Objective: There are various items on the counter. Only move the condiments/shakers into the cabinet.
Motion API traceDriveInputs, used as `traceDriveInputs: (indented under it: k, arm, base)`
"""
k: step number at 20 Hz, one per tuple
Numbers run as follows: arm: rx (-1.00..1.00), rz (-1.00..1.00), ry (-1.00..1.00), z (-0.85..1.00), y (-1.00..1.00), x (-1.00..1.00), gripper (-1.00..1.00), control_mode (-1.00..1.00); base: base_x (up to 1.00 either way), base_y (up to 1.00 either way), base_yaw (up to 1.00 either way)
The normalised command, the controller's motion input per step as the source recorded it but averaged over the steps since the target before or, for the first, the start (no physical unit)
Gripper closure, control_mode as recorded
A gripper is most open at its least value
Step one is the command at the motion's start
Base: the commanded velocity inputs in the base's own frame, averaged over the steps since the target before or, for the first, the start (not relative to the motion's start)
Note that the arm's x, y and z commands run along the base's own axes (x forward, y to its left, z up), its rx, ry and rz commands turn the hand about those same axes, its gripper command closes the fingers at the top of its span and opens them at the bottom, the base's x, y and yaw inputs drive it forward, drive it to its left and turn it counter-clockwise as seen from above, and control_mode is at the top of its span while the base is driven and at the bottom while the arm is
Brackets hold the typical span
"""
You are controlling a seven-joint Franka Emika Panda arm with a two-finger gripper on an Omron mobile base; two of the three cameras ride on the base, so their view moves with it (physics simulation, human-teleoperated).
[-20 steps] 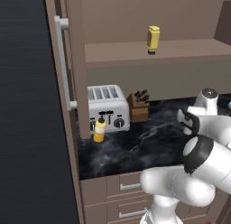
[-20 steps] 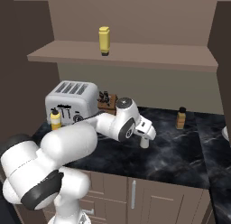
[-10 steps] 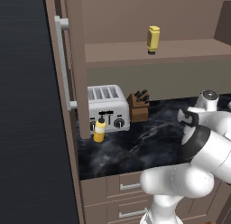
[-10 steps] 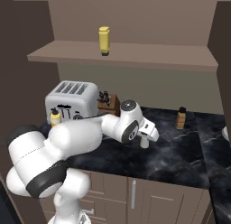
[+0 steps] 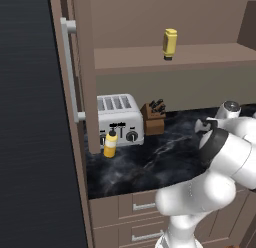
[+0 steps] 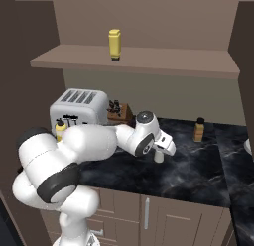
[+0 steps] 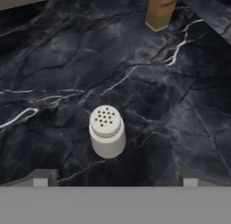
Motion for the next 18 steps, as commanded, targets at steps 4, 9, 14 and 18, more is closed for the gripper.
traceDriveInputs:
  k: [4, 9, 14, 18]
  arm:
    - [0.00, 0.00, 0.00, -0.11, -0.05, 0.23, -1.00, -1.00]
    - [0.00, 0.00, 0.00, -0.14, -0.02, 0.21, -1.00, -1.00]
    - [0.00, 0.00, -0.01, -0.17, -0.05, 0.13, -1.00, -1.00]
    - [0.00, 0.00, -0.02, -0.16, -0.03, 0.14, -1.00, -1.00]
  base:
    - [0.00, 0.00, 0.00]
    - [0.00, 0.00, 0.00]
    - [0.00, 0.00, 0.00]
    - [0.00, 0.00, 0.00]
